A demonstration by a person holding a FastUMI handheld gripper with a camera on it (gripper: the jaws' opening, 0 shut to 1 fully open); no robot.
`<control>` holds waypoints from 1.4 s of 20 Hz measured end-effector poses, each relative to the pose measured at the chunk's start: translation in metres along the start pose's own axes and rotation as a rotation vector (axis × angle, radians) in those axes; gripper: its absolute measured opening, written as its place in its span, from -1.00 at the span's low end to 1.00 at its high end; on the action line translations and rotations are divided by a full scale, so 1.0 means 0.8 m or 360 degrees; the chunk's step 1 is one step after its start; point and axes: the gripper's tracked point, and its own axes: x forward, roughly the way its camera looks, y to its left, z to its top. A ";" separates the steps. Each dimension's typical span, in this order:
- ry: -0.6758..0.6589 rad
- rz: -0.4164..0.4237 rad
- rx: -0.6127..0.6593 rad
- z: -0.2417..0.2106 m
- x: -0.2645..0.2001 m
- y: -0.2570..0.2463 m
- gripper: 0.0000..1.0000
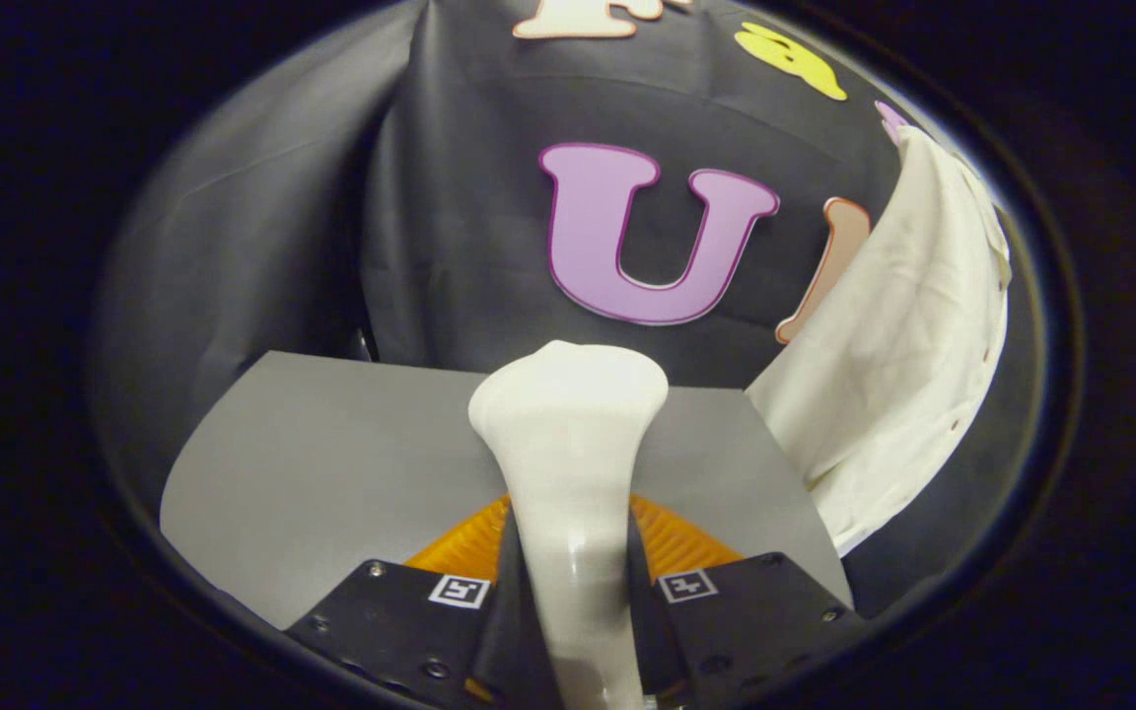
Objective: Iron the clothes twice with a garment steamer, once on the left side and once on the right side.
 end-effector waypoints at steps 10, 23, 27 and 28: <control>-0.0565 0.0121 0.0105 0.057 -0.123 -0.030 -0.14; -0.0997 0.0022 0.0127 0.100 -0.275 -0.099 -0.16; -0.1027 -0.0122 0.0191 0.120 -0.292 -0.189 -0.16; -0.0996 -0.0155 0.0186 0.118 -0.285 -0.212 -0.16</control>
